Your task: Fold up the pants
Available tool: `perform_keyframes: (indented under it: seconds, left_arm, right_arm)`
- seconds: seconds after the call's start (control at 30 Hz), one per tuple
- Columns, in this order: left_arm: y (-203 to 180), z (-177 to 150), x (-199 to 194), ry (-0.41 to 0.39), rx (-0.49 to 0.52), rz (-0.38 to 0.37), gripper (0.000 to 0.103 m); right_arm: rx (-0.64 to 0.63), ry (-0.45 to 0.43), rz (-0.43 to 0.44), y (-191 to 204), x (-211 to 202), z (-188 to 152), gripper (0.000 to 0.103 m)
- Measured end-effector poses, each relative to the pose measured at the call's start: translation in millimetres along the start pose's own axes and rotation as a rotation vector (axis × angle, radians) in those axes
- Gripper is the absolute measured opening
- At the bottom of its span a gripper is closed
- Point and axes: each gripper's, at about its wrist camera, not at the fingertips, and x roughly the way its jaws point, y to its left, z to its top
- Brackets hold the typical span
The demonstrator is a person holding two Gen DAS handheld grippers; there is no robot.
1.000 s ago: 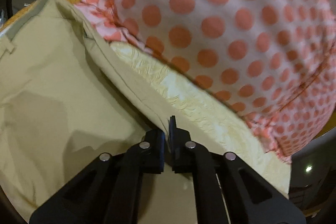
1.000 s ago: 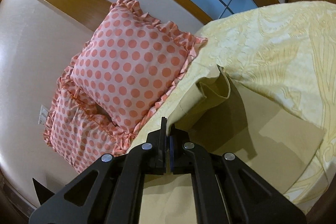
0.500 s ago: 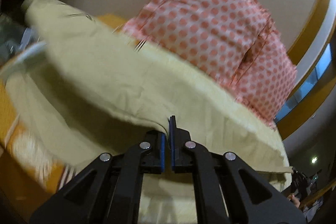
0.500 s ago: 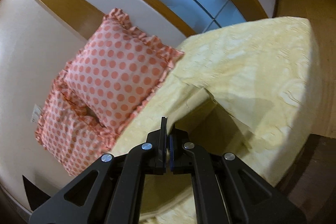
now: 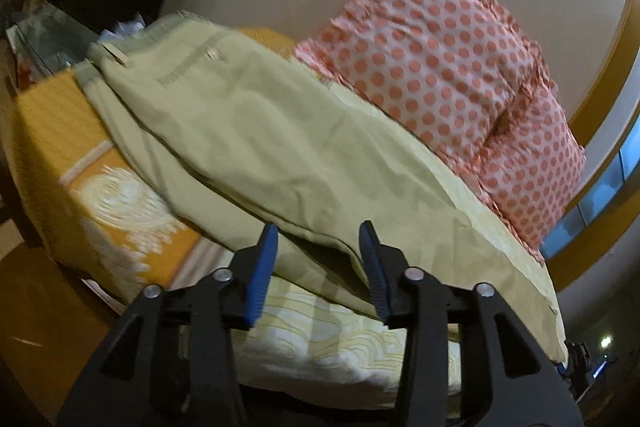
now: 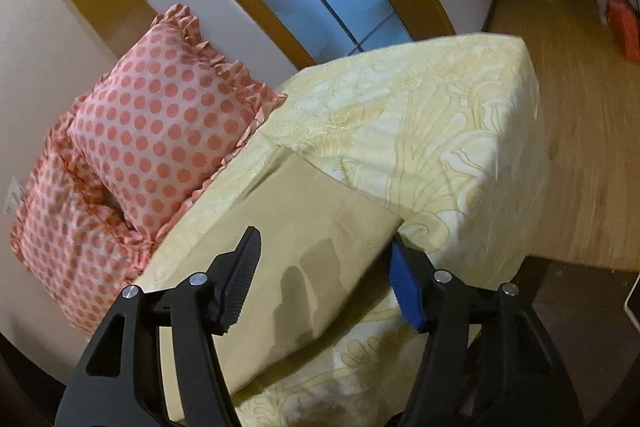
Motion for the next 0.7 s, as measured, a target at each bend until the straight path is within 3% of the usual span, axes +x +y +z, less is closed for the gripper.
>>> perform_keyframes:
  seconds: [0.13, 0.23, 0.3, 0.33, 0.5, 0.6, 0.7]
  left_arm:
    - [5.6, 7.4, -11.5, -0.062, -0.013, 0.012, 0.054]
    - [6.5, 10.1, -10.1, -0.065, 0.0, 0.014, 0.056]
    - [7.0, 11.8, -8.4, -0.062, 0.007, 0.013, 0.057]
    - [8.3, 12.6, -8.1, -0.062, 0.007, 0.013, 0.059]
    - [12.2, 18.1, -5.4, -0.068, -0.001, 0.011, 0.063]
    - [13.6, 18.7, -4.9, -0.066, -0.003, 0.007, 0.063]
    - [14.4, 18.5, -4.4, -0.069, 0.0, 0.008, 0.064]
  right_arm:
    - [-0.079, 0.019, 0.078, 13.9, 12.6, -13.3, 0.055]
    - [-0.195, -0.031, 0.046, 26.3, 16.1, -24.5, 0.047]
    - [-0.24, -0.071, -0.001, 24.9, 15.5, -28.8, 0.031]
    - [-0.25, -0.076, -0.012, 23.1, 15.3, -28.2, 0.005]
    - [-0.329, -0.016, 0.009, 26.9, 25.2, -19.1, 0.005]
    - [-0.228, 0.016, 0.001, 20.0, 30.1, -10.6, 0.015]
    - [-0.258, -0.02, -0.058, 24.5, 31.1, -13.9, 0.02]
